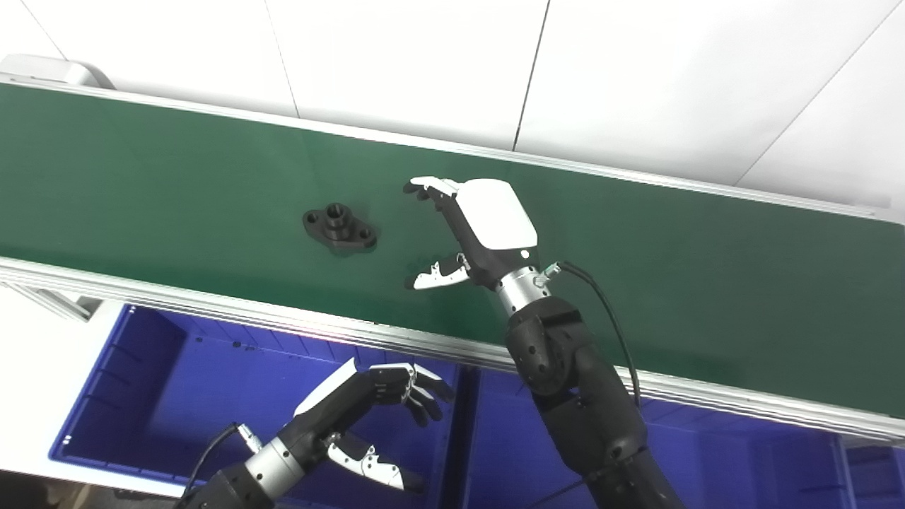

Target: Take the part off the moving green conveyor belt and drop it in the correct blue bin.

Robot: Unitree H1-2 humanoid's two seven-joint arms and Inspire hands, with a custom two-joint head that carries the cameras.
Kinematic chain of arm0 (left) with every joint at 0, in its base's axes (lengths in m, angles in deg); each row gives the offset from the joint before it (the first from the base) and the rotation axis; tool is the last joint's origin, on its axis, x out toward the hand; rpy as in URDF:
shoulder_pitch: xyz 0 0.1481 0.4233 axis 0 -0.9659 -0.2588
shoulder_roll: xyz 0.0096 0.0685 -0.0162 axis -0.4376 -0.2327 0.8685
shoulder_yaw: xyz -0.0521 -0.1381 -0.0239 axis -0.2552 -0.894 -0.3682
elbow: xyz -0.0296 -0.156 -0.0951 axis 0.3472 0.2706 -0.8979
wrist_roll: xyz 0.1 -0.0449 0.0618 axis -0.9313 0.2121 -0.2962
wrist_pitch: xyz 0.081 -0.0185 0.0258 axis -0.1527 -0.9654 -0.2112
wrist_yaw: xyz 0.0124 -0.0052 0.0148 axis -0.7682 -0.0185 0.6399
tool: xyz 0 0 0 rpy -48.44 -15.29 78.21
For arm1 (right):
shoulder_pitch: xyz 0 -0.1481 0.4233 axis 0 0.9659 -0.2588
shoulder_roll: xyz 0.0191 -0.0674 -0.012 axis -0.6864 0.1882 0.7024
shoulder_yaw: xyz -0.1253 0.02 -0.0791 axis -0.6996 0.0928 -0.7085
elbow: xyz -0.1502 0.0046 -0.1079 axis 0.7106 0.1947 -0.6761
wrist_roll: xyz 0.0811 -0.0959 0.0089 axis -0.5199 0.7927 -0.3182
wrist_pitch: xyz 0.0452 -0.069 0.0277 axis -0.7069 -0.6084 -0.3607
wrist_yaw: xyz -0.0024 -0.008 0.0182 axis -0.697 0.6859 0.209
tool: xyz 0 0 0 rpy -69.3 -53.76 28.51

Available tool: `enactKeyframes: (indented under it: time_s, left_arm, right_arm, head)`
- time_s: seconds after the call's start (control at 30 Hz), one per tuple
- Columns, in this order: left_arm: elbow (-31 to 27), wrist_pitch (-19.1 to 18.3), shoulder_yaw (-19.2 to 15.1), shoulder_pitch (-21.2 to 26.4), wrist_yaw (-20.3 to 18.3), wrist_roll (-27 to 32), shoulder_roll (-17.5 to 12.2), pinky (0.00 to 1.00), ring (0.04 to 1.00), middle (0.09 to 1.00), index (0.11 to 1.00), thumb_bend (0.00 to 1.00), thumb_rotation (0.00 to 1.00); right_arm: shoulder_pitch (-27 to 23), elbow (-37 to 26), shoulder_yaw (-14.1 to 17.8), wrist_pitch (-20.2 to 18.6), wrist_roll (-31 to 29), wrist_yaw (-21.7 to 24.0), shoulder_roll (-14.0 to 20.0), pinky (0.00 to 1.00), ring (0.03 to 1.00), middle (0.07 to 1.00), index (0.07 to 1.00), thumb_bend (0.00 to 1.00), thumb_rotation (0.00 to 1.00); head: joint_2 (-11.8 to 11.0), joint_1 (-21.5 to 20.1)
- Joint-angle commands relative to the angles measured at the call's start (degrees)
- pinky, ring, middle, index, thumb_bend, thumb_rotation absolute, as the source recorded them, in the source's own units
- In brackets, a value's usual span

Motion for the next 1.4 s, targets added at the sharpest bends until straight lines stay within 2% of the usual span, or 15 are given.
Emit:
enactKeyframes:
  time_s: [0.0, 0.17, 0.63, 0.93, 1.37]
  left_arm:
    - [-1.6, 2.6, 0.1, -0.6, 0.1, 0.5, -0.6, 0.51, 0.604, 0.704, 0.667, 0.78, 0.15]
    - [-1.9, 2.5, 0.1, -0.8, 0.1, 0.7, -0.6, 0.51, 0.597, 0.7, 0.664, 0.78, 0.15]
    - [-2.5, 2.5, 0.0, -0.8, -0.4, 1.6, -1.3, 0.51, 0.608, 0.702, 0.665, 0.78, 0.16]
    - [-2.7, 2.2, -0.1, -0.5, -0.5, 2.0, -1.9, 0.51, 0.604, 0.702, 0.667, 0.78, 0.16]
    - [-2.9, 2.2, 0.1, -0.4, -0.5, 2.2, -2.3, 0.51, 0.608, 0.702, 0.667, 0.79, 0.16]
  right_arm:
    - [-1.8, -0.3, -0.4, -1.1, 0.1, -2.3, -1.6, 0.62, 0.674, 0.743, 0.785, 0.81, 0.19]
    - [-2.1, 0.6, -0.4, -1.3, -0.1, -3.2, -1.8, 0.6, 0.665, 0.739, 0.794, 0.8, 0.2]
    - [-3.5, 6.7, 0.6, -1.1, -2.3, -6.9, -1.4, 0.65, 0.725, 0.766, 0.807, 0.82, 0.15]
    - [-4.1, 9.9, 1.7, -0.5, -3.8, -9.4, -0.5, 0.63, 0.705, 0.76, 0.796, 0.84, 0.12]
    - [-4.9, 12.9, 1.0, -1.1, -3.9, -11.8, 0.2, 0.68, 0.753, 0.78, 0.816, 0.85, 0.16]
  head:
    - [0.0, 0.1]
    - [0.1, 0.2]
    - [0.0, 0.4]
    - [-0.1, 0.2]
    - [0.0, 0.2]
